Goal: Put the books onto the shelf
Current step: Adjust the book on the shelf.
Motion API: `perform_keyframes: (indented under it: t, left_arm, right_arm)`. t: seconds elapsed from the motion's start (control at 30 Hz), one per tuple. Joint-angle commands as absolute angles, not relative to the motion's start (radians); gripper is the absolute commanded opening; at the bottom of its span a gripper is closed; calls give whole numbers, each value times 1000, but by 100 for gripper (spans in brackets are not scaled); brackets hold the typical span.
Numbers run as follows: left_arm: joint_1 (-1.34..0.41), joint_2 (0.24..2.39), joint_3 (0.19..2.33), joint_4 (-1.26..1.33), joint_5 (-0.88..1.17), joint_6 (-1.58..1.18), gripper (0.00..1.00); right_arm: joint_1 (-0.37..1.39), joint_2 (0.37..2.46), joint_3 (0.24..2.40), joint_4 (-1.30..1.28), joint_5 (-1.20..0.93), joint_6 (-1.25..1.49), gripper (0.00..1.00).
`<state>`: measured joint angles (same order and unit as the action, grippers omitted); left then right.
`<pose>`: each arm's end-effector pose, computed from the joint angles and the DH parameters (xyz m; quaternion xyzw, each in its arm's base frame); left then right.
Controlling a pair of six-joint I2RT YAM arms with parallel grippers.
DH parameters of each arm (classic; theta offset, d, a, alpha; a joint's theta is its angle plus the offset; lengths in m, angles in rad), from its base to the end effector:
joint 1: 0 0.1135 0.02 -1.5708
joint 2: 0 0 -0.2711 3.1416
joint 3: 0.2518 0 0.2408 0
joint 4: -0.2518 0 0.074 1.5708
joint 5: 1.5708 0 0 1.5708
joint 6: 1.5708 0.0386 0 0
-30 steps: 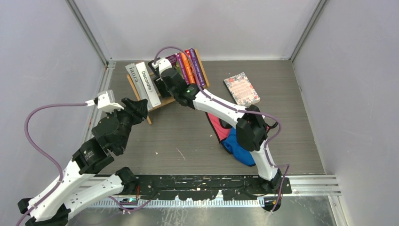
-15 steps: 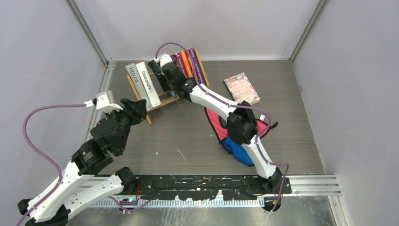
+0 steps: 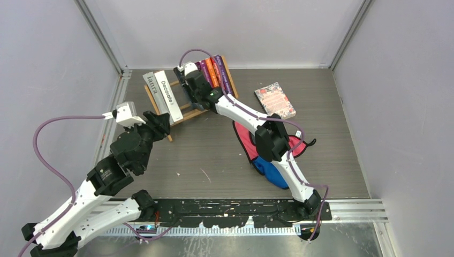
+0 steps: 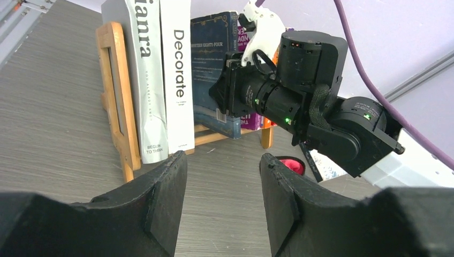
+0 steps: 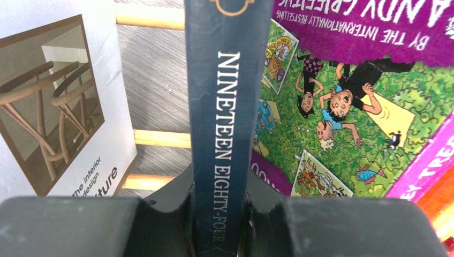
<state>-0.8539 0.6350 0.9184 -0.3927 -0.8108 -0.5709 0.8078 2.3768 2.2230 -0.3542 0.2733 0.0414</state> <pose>0.0926 -0.0637 0.3861 -0.1641 0.7146 -0.1786 0.6561 0.3893 0.3920 0.2707 -0.2553 0.8179 0.0998 0.5058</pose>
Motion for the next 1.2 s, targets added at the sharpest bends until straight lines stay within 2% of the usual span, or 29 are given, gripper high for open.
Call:
perform_keyframes:
  t: [0.0,0.27,0.67,0.7,0.73,0.83,0.87,0.97,1.17]
  left_arm:
    - [-846,640,917,-326,-822,-566,53]
    - [-845,642,919,-328,-821,-569,53]
    - [-839,650,920,-334,-822,-562,53]
    - [-840,649,920,-337,-821,-562,53]
    - [-838,649,920,-340,-821,-562,53]
    - [-836,645,920,-345,-820,-561,53]
    - [-836,643,920,-345,-820,-562,54]
    - [-836,643,922,-346,-818,-562,54]
    - [-837,640,923,-352,-813,-564,53]
  right_arm:
    - [799,2320,2231,-320,396,6,1]
    - [808,2330,2244,-313,530,-89,1]
    - [808,2358,2224,-269,611,-118,2]
    - [807,2362,2224,-270,617,-117,7]
    - [807,2362,2222,-271,621,-117,16]
    - [808,2351,2202,-258,628,-110,50]
    - [808,2346,2198,-253,629,-109,57]
    - [807,2335,2196,-252,635,-109,66]
    - [809,2300,2170,-238,653,-110,68]
